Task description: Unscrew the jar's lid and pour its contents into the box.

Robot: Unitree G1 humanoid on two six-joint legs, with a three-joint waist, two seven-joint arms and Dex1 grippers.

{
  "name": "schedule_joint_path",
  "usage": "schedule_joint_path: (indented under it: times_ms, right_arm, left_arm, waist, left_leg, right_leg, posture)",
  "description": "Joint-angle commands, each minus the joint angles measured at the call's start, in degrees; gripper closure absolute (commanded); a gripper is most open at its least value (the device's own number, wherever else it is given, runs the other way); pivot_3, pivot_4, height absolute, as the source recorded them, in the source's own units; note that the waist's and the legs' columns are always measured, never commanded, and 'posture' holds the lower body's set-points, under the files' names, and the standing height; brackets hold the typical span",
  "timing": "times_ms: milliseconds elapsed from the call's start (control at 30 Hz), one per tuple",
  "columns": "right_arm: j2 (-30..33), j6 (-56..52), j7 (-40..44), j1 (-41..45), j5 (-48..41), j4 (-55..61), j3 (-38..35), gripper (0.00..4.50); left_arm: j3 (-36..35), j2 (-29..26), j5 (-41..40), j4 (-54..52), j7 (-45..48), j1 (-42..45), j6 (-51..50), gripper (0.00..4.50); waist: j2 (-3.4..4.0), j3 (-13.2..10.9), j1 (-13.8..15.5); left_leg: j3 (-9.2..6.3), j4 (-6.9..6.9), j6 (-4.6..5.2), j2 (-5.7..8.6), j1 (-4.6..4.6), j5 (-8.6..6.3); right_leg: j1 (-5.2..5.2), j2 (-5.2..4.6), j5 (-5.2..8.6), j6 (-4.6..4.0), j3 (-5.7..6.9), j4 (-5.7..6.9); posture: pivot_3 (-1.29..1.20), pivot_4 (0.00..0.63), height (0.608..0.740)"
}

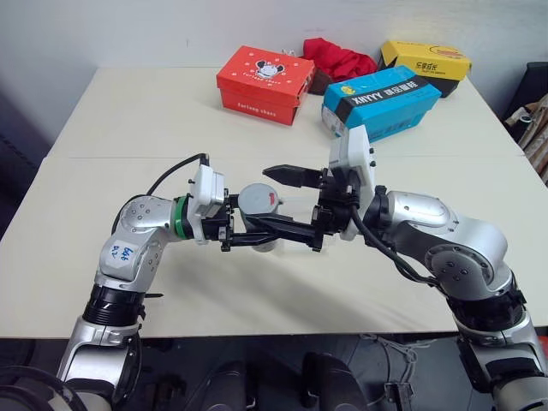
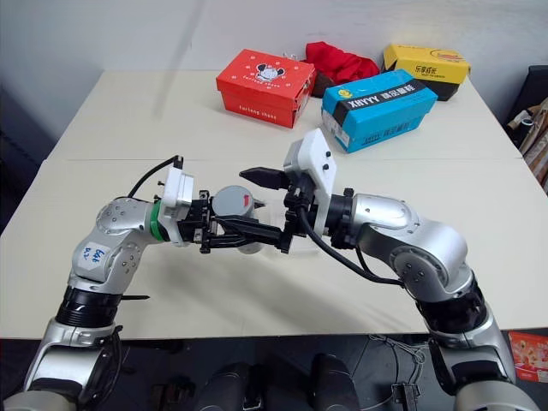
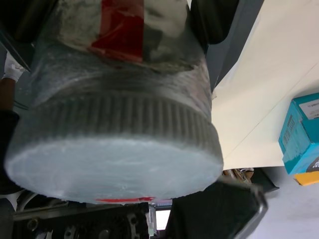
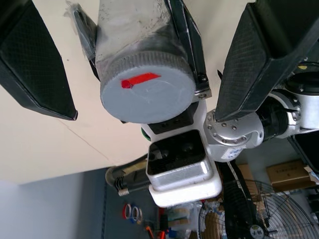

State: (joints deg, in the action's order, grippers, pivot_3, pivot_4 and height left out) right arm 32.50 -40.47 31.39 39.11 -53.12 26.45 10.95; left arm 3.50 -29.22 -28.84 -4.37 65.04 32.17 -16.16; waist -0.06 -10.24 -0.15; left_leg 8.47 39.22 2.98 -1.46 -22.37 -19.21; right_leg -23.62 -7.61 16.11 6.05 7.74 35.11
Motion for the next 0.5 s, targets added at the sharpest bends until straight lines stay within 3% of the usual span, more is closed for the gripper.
schedule_joint_path:
  times_ms: [33,267,367,500]
  right_arm:
    - [-2.1,-0.7,0.6,1.2,1.7,0.5,-0.1,0.0]
    - [-5.1,-1.2,2.4,1.2,5.7,-0.4,0.3,0.0]
    - [-6.0,-0.8,3.3,1.1,7.3,-0.6,0.0,0.55]
    - [-5.9,-0.4,5.9,0.8,9.4,-0.9,0.0,1.83]
  left_arm:
    - [0.1,0.3,0.1,-2.8,-0.5,0.2,0.7,2.14]
    - [0.3,0.5,0.6,-3.4,-1.0,-0.5,0.5,2.14]
    - [0.1,0.3,0.6,-3.4,-1.0,-0.5,0.6,2.14]
    - [-0.2,0.0,0.4,-3.6,-0.7,-0.6,0.4,2.14]
  waist:
    - [0.0,0.0,0.0]
    - [0.0,0.0,-0.1]
    - [0.0,0.0,0.0]
    - [-0.01,0.0,-0.1]
  left_leg:
    - [0.0,0.0,0.0,0.0,0.0,0.0]
    - [0.01,0.0,-0.01,0.0,0.01,0.0]
    - [0.01,0.0,-0.01,0.0,0.0,0.01]
    - [0.01,0.0,-0.01,0.01,0.01,0.01]
  right_leg:
    - [0.0,0.0,0.0,0.0,0.0,0.0]
    - [0.0,0.02,0.0,0.0,-0.02,0.01]
    - [0.0,0.02,0.0,0.0,-0.01,0.02]
    - [0.0,0.02,0.0,0.0,-0.02,0.03]
  posture:
    - [0.0,0.15,0.74]
    - [0.0,0.15,0.74]
    - [0.0,0.15,0.74]
    - [0.0,0.15,0.74]
